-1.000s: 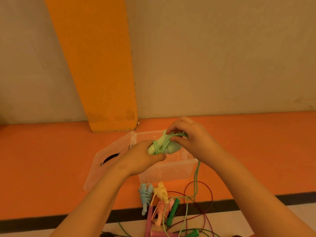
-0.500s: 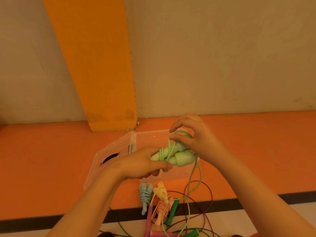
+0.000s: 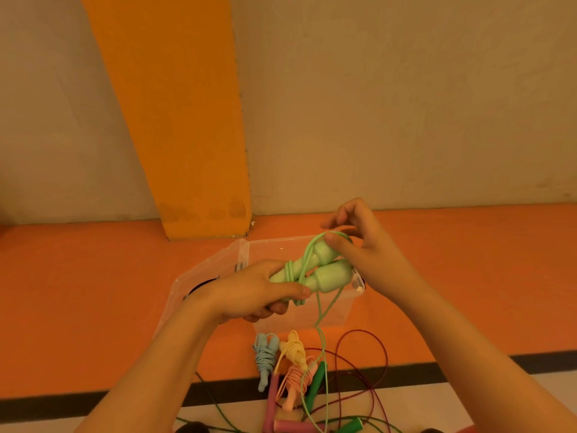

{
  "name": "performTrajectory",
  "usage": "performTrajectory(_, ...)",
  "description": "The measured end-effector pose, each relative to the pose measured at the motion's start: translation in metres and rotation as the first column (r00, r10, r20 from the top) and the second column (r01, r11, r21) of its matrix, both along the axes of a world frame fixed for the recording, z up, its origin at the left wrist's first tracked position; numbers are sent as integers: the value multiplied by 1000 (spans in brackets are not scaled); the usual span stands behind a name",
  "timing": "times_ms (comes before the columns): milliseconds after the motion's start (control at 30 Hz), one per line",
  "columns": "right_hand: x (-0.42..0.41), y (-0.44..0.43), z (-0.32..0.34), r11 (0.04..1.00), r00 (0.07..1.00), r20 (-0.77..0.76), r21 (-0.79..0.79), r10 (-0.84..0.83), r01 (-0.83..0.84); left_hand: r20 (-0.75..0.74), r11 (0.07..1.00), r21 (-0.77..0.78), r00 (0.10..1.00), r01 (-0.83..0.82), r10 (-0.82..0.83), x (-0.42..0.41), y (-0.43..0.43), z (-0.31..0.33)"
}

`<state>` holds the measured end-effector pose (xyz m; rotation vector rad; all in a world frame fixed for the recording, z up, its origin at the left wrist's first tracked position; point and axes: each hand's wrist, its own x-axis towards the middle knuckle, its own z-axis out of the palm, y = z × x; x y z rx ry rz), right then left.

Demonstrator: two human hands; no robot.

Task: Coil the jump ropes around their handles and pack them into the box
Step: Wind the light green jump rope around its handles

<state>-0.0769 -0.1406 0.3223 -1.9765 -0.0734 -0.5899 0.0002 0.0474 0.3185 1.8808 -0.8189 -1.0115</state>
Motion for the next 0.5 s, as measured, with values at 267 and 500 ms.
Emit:
performTrajectory(267,6,-7,-4,891,962,58,-364,-268,270,93,997,75,996,-11,4,1,1,-3)
performTrajectory(500,5,-5,-4,944,986,-100,-315,-137,99,113,997,77,994,7,-15,2,2,-3)
